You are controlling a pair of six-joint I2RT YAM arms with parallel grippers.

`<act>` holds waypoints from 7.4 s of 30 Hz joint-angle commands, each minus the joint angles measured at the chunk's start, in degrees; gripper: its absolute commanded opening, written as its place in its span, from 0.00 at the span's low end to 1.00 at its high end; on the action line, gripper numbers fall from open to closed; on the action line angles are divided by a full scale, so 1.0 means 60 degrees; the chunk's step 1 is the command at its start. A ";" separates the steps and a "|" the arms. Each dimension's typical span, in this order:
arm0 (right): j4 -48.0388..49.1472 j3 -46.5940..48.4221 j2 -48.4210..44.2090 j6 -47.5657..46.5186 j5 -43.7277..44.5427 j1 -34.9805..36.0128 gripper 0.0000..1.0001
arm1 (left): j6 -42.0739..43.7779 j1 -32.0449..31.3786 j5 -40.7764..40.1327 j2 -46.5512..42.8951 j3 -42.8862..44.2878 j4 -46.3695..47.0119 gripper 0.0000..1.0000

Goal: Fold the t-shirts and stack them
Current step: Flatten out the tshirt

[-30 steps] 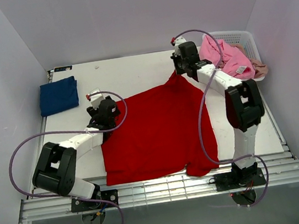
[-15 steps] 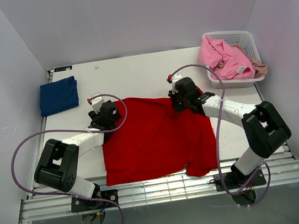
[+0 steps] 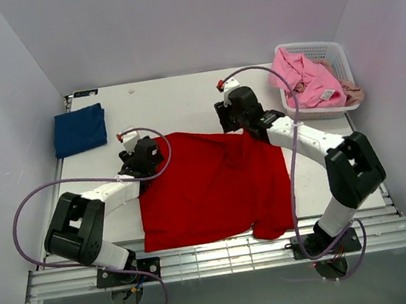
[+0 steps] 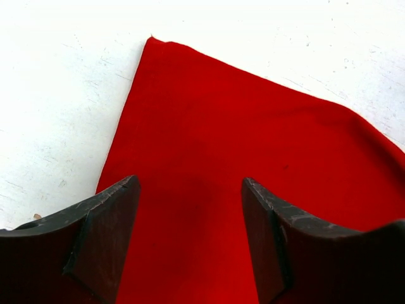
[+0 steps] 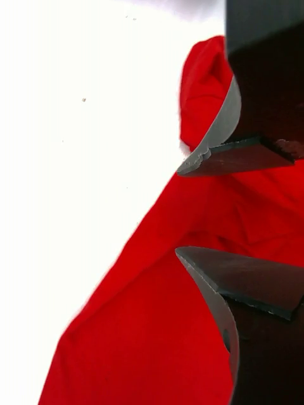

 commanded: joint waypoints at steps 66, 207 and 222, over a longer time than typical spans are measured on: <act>-0.0631 -0.1260 0.1600 0.0595 -0.0732 0.0461 0.20 | 0.0188 0.0800 0.0172 -0.1304 -0.0551 -0.0208 0.77; -0.2213 -0.2594 -0.3483 0.0786 0.0250 -0.1209 0.08 | 0.0715 0.2866 0.2209 0.3530 0.3273 -0.0647 0.71; -0.2213 -0.2857 -0.3879 0.0888 0.0206 -0.1195 0.08 | 0.0730 0.2866 0.2590 0.4497 0.4430 -0.1585 0.16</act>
